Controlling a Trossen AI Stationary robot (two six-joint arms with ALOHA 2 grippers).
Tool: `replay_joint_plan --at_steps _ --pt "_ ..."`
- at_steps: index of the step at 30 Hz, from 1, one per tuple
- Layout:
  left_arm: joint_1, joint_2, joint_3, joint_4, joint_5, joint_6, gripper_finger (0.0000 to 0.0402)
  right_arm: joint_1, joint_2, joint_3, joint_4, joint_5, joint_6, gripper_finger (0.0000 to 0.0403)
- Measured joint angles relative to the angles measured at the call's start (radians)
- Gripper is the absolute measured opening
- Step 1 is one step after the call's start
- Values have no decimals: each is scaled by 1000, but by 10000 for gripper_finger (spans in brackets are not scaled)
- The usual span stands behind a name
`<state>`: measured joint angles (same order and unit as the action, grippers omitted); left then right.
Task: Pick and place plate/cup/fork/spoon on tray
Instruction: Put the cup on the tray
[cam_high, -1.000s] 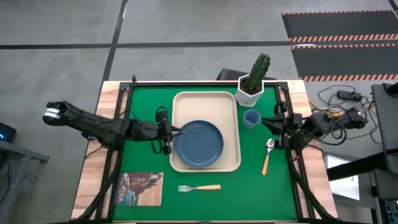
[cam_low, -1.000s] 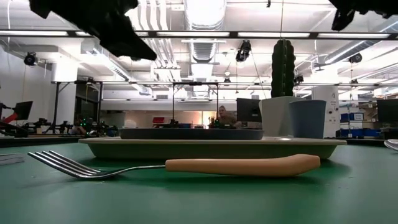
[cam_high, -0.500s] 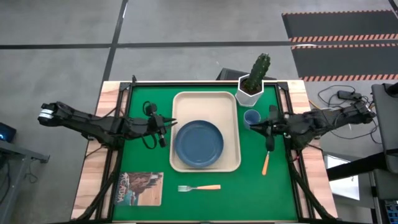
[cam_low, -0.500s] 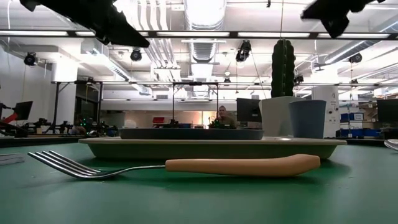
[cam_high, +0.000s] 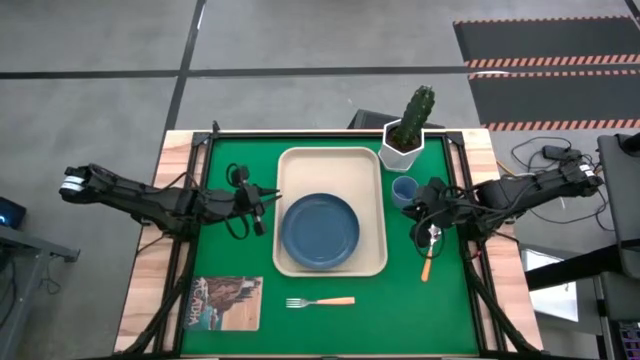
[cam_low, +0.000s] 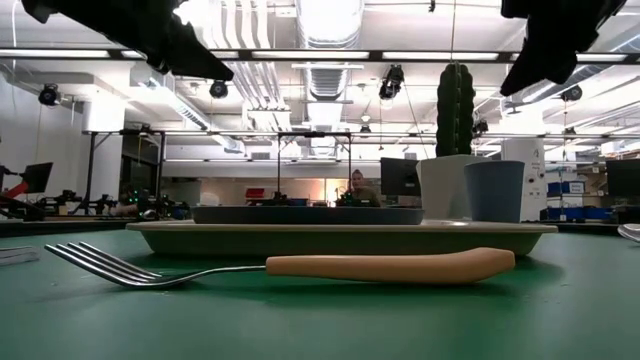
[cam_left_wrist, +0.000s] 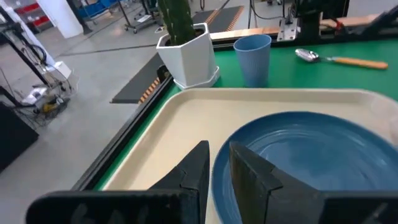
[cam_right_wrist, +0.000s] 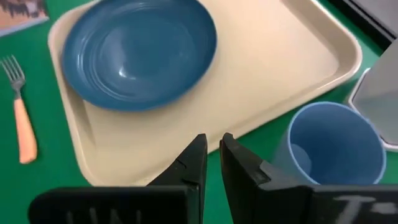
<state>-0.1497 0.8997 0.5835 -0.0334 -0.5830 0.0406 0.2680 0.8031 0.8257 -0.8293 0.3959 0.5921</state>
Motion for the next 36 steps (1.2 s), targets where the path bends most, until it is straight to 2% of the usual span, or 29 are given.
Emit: replay_joint_plan --at_steps 6,17,26,30,36 --pt "0 -4 10 13 -1 70 44 0 30 7 -5 35 -8 33" --pt "0 -8 10 16 -2 111 44 -3 34 7 -4 104 -10 33" --pt "0 -9 11 65 -2 160 44 -4 86 6 -2 111 -95 35" --pt "0 -10 11 91 -2 205 44 -16 119 8 2 130 -97 61" --pt "0 -11 11 110 -2 225 44 -57 157 16 -5 131 -142 134"
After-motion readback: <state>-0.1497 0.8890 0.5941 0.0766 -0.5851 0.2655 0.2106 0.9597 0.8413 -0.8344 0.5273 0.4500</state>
